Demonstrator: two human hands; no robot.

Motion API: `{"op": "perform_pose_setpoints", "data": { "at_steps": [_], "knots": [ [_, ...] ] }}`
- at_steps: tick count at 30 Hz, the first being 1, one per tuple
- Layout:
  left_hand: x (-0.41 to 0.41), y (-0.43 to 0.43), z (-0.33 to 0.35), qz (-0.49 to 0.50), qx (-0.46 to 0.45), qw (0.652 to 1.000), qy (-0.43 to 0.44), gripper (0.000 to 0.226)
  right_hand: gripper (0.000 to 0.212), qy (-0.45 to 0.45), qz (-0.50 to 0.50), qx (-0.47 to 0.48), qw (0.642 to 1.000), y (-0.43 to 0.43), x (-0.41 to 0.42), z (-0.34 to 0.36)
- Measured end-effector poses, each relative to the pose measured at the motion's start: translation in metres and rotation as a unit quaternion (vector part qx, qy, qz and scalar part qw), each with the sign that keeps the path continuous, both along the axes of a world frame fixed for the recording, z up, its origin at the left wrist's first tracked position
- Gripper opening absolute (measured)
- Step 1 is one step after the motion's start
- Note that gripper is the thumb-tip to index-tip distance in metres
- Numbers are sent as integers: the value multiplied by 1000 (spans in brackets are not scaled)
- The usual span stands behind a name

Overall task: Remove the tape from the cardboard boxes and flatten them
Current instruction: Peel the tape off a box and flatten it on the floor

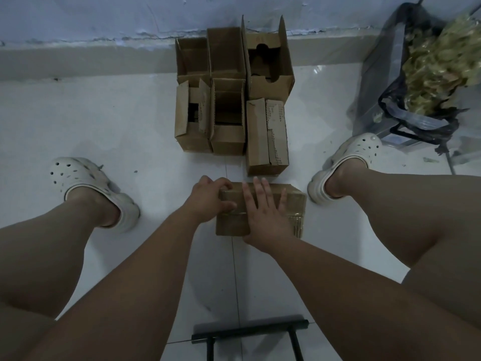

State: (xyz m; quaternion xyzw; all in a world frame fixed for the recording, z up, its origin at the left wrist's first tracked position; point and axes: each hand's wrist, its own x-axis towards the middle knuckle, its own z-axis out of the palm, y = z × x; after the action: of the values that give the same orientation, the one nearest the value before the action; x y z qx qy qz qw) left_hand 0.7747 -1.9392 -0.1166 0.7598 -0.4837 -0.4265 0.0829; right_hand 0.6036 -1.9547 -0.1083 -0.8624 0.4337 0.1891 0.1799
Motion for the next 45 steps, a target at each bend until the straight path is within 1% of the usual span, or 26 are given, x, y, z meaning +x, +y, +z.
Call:
{"op": "perform_pose_setpoints", "data": {
  "at_steps": [7,10,15,17,19,21,23,25,29,34,37,42,45],
  "knots": [
    [9,1,-9,-67,-3,997,-27,40,120,-27,64,26,997,-6,-5,0],
    [10,-1,-10,-47,-10,999,-19,28,117,-40,91,43,994,-13,-4,1],
    [6,-1,-9,-15,-15,1000,7,23,114,-37,110,57,992,-21,3,3],
    [7,0,-9,-24,-18,1000,5,37,114,-30,118,68,990,-25,6,3],
    [8,4,-9,-26,-33,999,-12,41,115,-22,129,78,988,-29,9,3],
    [8,10,-10,8,-45,999,-14,39,116,-10,145,82,986,-32,10,3],
    [7,16,-13,63,-30,998,9,37,116,-6,161,83,983,-33,10,3],
    [6,19,-17,89,-13,996,26,36,116,-11,171,87,981,-33,9,2],
    [7,19,-16,70,11,997,29,39,117,-7,176,85,981,-31,7,0],
    [7,17,-11,64,40,995,57,31,116,0,187,95,978,-30,7,-1],
    [11,13,-11,40,79,994,69,30,115,-1,195,100,976,-30,8,-1],
    [13,9,-10,-26,93,995,36,38,115,-1,196,100,976,-29,8,-1],
    [15,8,-12,-42,108,993,31,32,115,1,196,100,975,-29,9,-1]
  ]
}}
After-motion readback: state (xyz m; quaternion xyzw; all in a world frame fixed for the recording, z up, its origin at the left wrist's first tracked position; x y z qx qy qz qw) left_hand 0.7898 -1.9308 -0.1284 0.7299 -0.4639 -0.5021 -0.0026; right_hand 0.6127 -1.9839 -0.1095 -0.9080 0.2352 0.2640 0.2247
